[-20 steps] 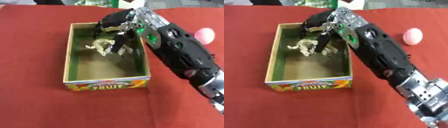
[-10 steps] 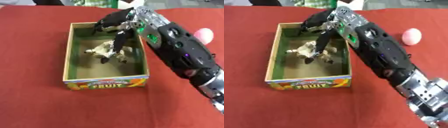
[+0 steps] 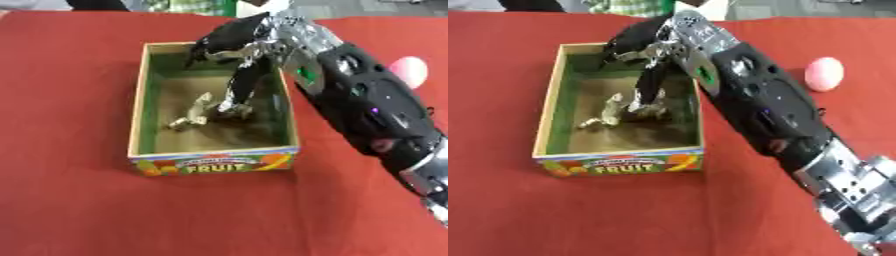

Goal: Pick up objects on the table and place them in the box.

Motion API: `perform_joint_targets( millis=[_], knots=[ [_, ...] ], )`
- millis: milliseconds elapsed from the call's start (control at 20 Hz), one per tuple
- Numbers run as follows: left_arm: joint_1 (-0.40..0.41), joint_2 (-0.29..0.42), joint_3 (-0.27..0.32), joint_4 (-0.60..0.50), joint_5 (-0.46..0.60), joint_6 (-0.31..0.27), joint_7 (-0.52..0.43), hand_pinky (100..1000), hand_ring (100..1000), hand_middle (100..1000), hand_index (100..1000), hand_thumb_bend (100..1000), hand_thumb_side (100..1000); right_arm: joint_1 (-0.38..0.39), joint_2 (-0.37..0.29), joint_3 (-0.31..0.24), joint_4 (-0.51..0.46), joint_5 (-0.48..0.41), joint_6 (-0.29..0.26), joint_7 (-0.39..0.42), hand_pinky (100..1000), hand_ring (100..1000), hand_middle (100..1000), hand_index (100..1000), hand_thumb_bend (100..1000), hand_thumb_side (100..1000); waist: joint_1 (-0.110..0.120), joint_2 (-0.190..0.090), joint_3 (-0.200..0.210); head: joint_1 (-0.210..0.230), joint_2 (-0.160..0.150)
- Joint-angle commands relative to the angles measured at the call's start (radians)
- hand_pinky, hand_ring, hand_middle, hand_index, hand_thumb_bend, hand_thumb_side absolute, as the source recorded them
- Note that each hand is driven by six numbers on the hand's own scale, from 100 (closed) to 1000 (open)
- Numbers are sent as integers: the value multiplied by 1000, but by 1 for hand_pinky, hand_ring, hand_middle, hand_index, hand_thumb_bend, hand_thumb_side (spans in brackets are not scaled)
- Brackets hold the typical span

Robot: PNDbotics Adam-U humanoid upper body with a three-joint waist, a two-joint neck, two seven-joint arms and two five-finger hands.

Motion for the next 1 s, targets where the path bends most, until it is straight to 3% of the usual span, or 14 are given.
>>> perform_joint_targets(
  millis=[50,550,1000],
  knots=[
    [0,19,6,-15,1,2,2,504,617,668,718,100,842,-32,-25,-6,-23,9,-96,86,856,933,904,968,425,595,2,-31,-3,5,9],
    [8,19,8,-15,0,3,5,504,618,667,717,100,842,-35,-54,-12,-73,-47,-77,74,852,932,897,959,409,649,5,-44,-9,10,13],
    [19,20,12,-15,-2,6,9,505,618,667,717,100,840,-27,-195,-65,-152,-117,16,57,882,963,911,961,476,743,14,-51,-29,7,13]
  ],
)
